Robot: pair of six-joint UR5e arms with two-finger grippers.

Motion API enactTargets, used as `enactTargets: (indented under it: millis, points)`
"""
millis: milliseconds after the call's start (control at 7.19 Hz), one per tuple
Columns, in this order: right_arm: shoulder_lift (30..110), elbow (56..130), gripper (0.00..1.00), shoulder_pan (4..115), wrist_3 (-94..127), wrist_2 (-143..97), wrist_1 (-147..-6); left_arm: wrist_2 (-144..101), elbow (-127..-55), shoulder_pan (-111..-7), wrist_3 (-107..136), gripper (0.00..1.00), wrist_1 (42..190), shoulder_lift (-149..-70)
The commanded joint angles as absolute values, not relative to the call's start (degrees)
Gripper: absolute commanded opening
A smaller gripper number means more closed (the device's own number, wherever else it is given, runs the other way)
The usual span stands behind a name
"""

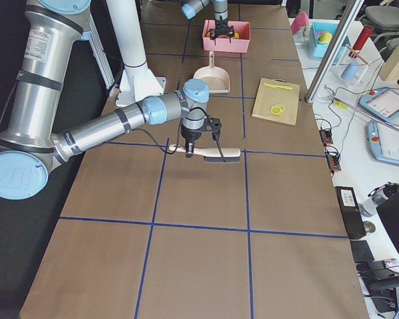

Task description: Sweep and dump trash into bin

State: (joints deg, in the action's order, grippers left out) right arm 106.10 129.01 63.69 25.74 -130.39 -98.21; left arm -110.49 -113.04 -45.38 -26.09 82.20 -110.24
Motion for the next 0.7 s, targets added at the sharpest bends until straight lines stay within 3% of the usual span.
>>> enactTargets:
  millis: [0,278,556]
  points:
    - [108.8,126.3,0.09,63.9,22.8,-130.3,-97.1,-119.9,-109.1,-59.1,-26.0,1.0,81.8,-107.0]
    - [111.3,117.3,0.09,63.9,23.6,-130.5,-81.6,-121.0,-106.3,-65.8,-24.7,1.0,81.7,-105.3]
    - [110.7,114.7,0.1,63.7,26.4,-130.3,-80.0,-122.2,-104.9,-68.6,-23.7,1.0,81.3,-104.9]
